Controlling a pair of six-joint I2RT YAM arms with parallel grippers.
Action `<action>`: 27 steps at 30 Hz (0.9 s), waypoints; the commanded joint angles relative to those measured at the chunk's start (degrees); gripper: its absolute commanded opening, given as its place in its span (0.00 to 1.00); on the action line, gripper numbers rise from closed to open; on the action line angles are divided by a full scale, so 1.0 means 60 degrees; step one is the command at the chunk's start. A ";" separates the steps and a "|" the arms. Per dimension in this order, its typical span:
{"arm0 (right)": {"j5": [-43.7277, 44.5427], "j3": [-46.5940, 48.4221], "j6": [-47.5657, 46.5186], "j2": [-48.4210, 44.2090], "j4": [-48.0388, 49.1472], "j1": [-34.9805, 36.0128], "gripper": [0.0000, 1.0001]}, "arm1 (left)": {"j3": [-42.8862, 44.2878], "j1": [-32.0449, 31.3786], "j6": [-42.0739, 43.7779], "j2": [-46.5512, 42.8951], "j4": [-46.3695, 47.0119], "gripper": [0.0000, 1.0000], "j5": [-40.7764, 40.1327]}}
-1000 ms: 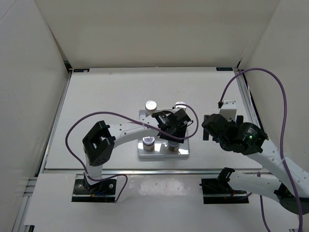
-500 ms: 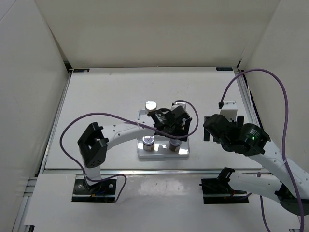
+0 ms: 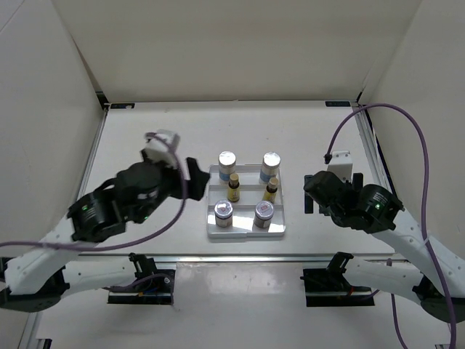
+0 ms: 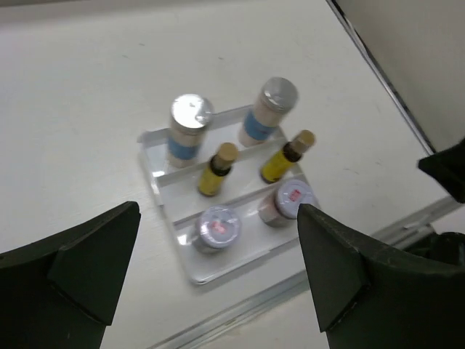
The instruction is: Organize the condiment bottles
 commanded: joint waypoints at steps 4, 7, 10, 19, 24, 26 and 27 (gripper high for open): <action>0.0055 0.0008 -0.0047 -0.0241 0.0165 0.0017 1.00 | -0.1544 -0.0017 0.1434 -0.2666 -0.0890 1.00 -0.2622; 0.0055 -0.0093 -0.0047 -0.0329 0.0165 0.0017 1.00 | -0.2657 -0.0017 0.1933 -0.3502 -0.0890 1.00 -0.4013; 0.0055 -0.0094 -0.0047 -0.0329 0.0252 0.0017 1.00 | -0.3623 -0.0017 0.1935 -0.3840 -0.0803 1.00 -0.4909; 0.0143 -0.0095 -0.0047 -0.0109 0.0253 0.0017 1.00 | -0.3627 -0.0017 0.1847 -0.3445 -0.0802 1.00 -0.5100; 0.0143 -0.0182 -0.0047 -0.0607 0.0443 0.0017 1.00 | -0.3627 -0.0017 0.1759 -0.3343 -0.0802 1.00 -0.5203; 0.0055 -0.0182 -0.0134 -0.0695 0.0444 0.0017 1.00 | -0.3714 -0.0017 0.1759 -0.3255 -0.0802 1.00 -0.5305; -0.0046 -0.0182 -0.0135 -0.0695 0.0444 0.0017 1.00 | -0.3714 -0.0017 0.1759 -0.3255 -0.0802 1.00 -0.5392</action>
